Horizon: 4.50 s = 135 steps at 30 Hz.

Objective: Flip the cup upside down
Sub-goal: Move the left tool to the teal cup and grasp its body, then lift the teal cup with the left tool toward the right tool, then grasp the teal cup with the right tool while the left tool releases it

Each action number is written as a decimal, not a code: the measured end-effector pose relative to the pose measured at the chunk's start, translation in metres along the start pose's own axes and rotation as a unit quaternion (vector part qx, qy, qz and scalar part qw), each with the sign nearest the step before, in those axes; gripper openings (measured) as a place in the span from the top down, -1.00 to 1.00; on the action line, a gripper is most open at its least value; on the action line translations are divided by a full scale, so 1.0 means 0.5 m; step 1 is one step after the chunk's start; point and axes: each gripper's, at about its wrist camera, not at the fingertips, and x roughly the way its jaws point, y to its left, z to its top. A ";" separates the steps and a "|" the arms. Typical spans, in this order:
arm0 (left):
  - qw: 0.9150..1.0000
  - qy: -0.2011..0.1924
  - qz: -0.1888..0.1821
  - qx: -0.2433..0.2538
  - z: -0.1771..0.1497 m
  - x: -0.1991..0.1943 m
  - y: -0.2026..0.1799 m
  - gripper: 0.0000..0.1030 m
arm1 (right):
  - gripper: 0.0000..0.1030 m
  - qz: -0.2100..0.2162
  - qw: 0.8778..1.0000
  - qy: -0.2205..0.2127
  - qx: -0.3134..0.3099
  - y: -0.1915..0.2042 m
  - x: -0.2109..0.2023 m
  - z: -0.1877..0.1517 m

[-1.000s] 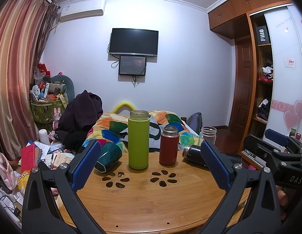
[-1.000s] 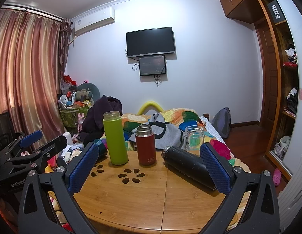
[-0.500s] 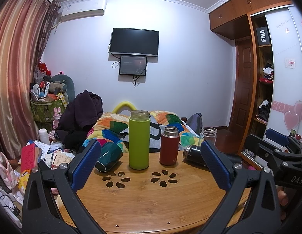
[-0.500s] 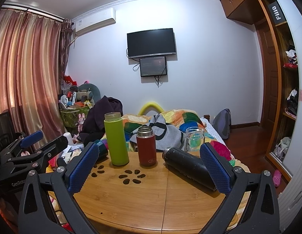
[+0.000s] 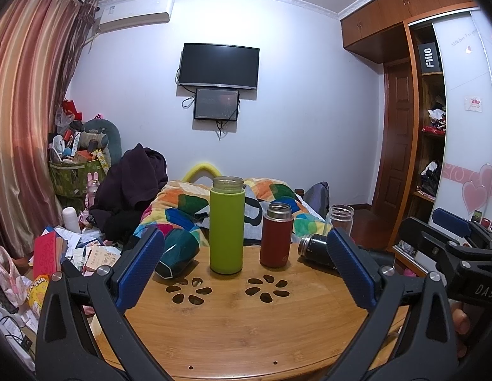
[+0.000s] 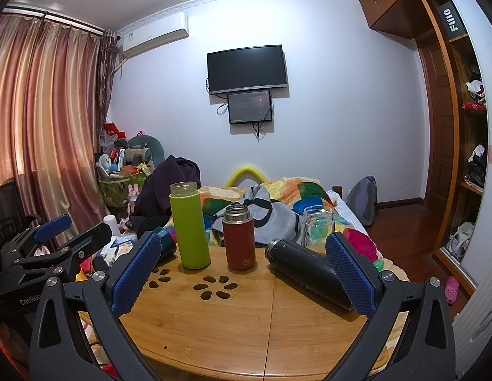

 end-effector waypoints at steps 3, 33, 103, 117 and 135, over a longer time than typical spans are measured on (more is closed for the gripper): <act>1.000 0.012 -0.001 0.005 -0.004 0.018 0.008 -1.00 | -1.00 -0.002 1.000 0.004 -0.001 -0.004 0.010 -0.003; 0.932 0.353 0.017 -0.084 -0.125 0.535 0.288 -0.38 | -1.00 -0.025 0.992 0.109 0.053 -0.123 0.159 -0.091; 0.958 0.262 -0.097 0.068 -0.216 0.167 0.003 -0.37 | -1.00 0.062 0.981 0.183 0.014 0.001 0.162 -0.168; 0.960 0.254 -0.096 0.069 -0.219 0.168 -0.014 -0.38 | -1.00 0.090 0.977 0.192 0.017 -0.017 0.160 -0.199; 0.965 0.191 -0.161 0.079 -0.120 0.189 -0.083 0.85 | -0.02 0.129 0.968 0.212 -0.023 0.033 0.178 -0.235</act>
